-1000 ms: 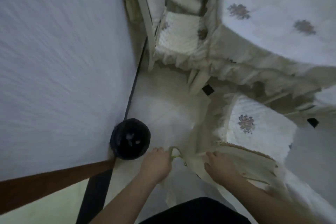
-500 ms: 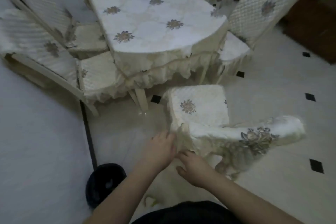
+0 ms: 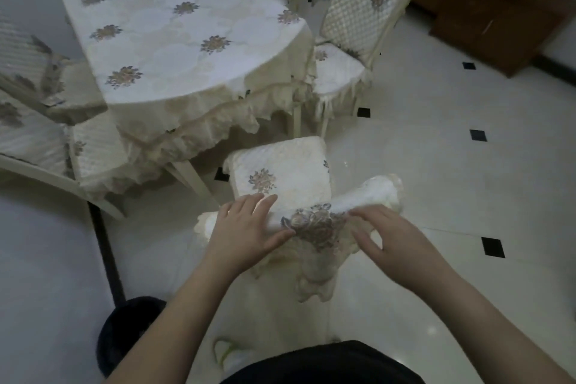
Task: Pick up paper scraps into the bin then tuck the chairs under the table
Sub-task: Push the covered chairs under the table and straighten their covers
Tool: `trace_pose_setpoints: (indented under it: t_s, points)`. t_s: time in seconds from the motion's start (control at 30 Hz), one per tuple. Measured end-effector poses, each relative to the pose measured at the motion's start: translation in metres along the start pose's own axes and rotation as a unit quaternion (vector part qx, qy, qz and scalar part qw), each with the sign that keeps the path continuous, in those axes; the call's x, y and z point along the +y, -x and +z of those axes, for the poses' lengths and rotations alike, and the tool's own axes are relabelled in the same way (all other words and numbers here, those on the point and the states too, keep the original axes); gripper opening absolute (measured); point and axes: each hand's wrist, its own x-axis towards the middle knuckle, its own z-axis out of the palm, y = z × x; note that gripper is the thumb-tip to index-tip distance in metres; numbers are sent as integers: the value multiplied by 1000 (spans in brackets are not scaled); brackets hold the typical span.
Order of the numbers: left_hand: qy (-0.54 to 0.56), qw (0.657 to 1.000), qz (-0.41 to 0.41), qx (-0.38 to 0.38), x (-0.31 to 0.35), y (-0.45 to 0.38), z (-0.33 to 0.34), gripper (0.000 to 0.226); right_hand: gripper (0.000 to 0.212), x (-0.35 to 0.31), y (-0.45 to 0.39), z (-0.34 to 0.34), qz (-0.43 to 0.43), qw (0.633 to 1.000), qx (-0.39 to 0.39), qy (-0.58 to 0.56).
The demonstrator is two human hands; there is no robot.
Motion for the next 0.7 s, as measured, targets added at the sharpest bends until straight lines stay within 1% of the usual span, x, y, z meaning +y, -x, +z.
trace_pose_setpoints:
  t_s: [0.1,0.17,0.23,0.27,0.33,0.37,0.43,0.5,0.6,0.7]
  points:
    - [0,999,-13,-36,7,1,12,88,51,33,-16,-11,0,999,-2,40]
    - [-6,999,-14,-48,6,2,20,82,69,48,-32,-10,-5,994,-15,104]
    - [5,999,-11,-43,0,0,26,74,82,63,-48,3,10,983,-56,175]
    - [12,999,-9,-43,-5,-4,27,72,85,69,-56,13,18,978,-79,191]
    - [29,997,-5,-64,-15,-14,27,67,83,77,-69,34,18,978,-91,188]
    - [36,996,-4,-80,-19,-19,23,62,76,80,-76,44,16,982,-77,174]
    - [37,993,6,-113,-25,-29,19,51,58,84,-89,55,21,989,-26,147]
    - [44,992,29,-118,-30,-32,18,45,46,87,-99,57,16,988,-11,152]
    - [59,990,58,-111,-36,-32,22,45,42,93,-104,57,-2,989,-13,147]
    - [61,991,80,-93,-43,-33,28,43,48,96,-105,56,-2,990,-35,134]
